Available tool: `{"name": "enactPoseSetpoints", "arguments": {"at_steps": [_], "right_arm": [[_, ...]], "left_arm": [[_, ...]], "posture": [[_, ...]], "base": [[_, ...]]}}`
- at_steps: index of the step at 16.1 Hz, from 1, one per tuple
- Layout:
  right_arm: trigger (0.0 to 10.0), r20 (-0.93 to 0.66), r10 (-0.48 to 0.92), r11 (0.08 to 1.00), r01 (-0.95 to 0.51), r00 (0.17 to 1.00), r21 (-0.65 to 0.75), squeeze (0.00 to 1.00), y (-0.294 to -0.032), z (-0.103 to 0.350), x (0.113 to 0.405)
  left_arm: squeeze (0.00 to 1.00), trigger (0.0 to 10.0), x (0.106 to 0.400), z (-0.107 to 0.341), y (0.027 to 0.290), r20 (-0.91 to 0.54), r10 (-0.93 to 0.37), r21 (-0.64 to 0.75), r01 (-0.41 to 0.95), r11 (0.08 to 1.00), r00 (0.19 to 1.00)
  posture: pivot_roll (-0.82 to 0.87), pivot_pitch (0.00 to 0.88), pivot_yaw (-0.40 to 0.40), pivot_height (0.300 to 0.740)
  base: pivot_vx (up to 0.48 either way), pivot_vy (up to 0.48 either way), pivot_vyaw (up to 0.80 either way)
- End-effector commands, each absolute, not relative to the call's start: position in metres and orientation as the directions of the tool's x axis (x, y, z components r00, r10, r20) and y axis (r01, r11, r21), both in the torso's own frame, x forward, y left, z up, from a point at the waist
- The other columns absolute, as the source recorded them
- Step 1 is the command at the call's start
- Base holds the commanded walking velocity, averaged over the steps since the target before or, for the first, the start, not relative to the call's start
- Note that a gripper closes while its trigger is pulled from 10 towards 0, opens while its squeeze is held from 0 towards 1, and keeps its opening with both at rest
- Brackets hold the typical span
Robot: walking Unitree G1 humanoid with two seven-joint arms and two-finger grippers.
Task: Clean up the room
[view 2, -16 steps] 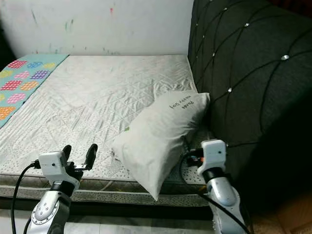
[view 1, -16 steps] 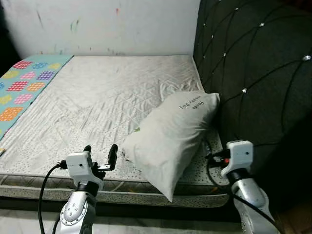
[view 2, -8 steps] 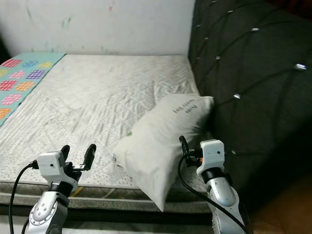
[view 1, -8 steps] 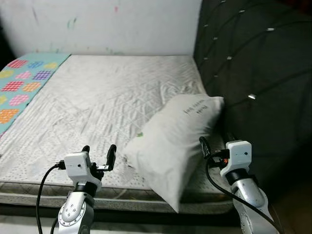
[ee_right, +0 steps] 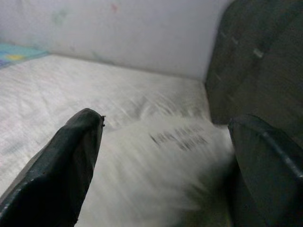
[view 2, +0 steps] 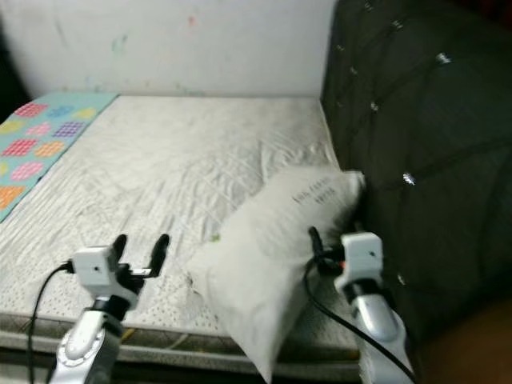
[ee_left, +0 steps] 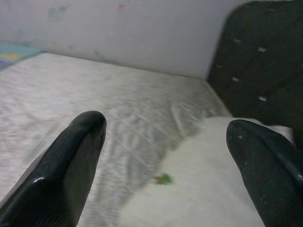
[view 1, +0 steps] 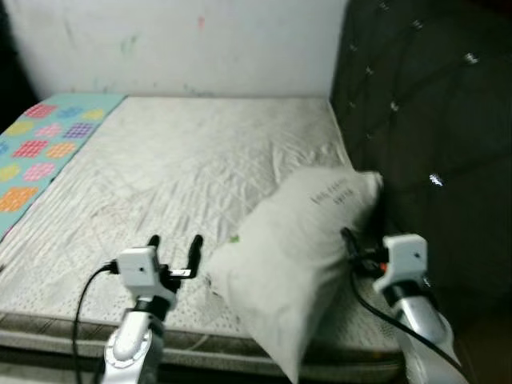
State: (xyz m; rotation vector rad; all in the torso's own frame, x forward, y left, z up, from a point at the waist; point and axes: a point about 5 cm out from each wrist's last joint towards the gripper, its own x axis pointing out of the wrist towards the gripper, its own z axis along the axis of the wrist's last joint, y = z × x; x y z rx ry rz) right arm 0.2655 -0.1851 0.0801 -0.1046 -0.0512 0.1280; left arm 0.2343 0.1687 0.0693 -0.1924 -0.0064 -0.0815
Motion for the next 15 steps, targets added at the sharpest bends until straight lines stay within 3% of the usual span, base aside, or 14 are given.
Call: {"name": "enactPoseSetpoints", "arguments": {"at_steps": [1,7,15], "right_arm": [[10.0,0.057,0.164,0.981,-0.157,0.985,-0.112,0.0,-0.1769,0.0826,0.2671],[10.0,0.055,0.164,0.981,-0.157,0.985,-0.114,0.0,-0.1771,0.0818,0.2678],[10.0,0.018,0.195,0.976,-0.192,0.981,-0.099,0.0,-0.1744,0.0774,0.2687]], "left_arm": [[0.0,10.0,0.2341,0.0696,0.1757,0.01,-0.055,-0.183,0.056,0.982,0.998],[0.0,10.0,0.2353,0.0648,0.1789,-0.035,0.006,-0.206,-0.013,0.979,0.999],[0.0,10.0,0.2369,0.0668,0.1756,-0.02,-0.024,-0.21,0.019,0.977,1.0]], "posture": [[-0.16,0.0,0.041,0.74],[-0.16,0.0,0.041,0.74],[-0.16,0.0,0.042,0.74]], "base": [[0.289,0.0,0.0],[0.048,0.0,0.0],[0.0,0.442,0.0]]}}
